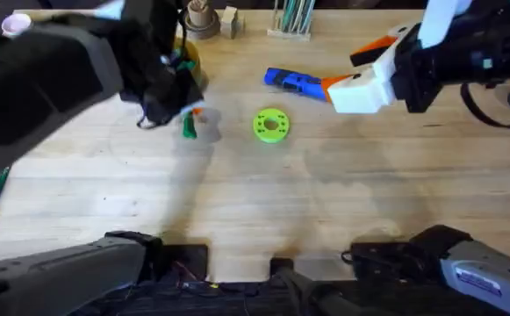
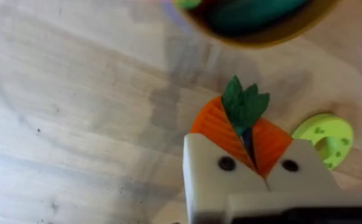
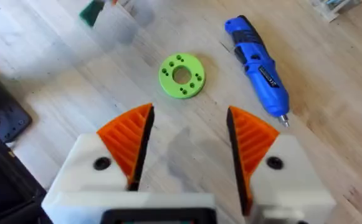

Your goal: Pick up the gripper from the table and insert it into the empty holder that is missing its gripper. Then pick up a screw, insert it into the mounting hole, and use the screwdriver to tighten it. Finally, clean up the table by picking up the vegetable and placing it into the bucket.

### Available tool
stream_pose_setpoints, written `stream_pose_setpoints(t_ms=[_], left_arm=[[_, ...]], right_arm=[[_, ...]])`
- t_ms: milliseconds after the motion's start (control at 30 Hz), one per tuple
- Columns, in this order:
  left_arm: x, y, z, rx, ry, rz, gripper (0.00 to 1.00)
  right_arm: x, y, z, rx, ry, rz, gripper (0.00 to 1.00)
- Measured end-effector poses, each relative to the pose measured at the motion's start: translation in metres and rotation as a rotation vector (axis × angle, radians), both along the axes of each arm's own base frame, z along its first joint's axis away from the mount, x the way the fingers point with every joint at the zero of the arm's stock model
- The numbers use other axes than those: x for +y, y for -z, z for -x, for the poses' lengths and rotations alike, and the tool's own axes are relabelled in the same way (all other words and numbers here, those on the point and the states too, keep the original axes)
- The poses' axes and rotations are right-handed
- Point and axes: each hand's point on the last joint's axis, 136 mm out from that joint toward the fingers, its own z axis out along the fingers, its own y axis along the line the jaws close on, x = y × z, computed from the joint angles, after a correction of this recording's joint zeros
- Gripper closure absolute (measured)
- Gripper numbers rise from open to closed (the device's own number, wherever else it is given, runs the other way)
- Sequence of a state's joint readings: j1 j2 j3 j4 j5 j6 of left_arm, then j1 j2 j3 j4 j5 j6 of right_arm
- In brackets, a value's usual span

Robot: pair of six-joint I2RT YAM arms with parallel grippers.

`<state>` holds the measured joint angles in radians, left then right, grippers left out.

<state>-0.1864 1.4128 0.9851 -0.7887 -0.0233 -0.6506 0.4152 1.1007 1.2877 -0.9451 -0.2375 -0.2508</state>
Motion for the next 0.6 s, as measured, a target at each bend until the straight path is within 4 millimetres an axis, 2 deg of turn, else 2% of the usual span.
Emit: stream_pose_setpoints(t_ms=[133, 267, 500, 600], left_arm=[[-0.005, -0.048, -0.036, -0.144, 0.025, 0.004, 0.979], [0.0, -0.084, -0.068, -0.3, 0.005, -0.032, 0.98], [0.023, -0.116, -0.101, -0.49, -0.094, -0.147, 0.981], [0.03, -0.12, -0.112, -0.53, -0.127, -0.181, 0.981]], right_arm=[[0.0, 0.0, 0.0, -0.001, 0.0, 0.0, 0.27], [0.0, 0.0, 0.0, -0.001, 0.0, 0.0, 0.271], [0.0, 0.0, 0.0, -0.001, 0.0, 0.0, 0.27], [0.0, 0.0, 0.0, -0.001, 0.0, 0.0, 0.27]])
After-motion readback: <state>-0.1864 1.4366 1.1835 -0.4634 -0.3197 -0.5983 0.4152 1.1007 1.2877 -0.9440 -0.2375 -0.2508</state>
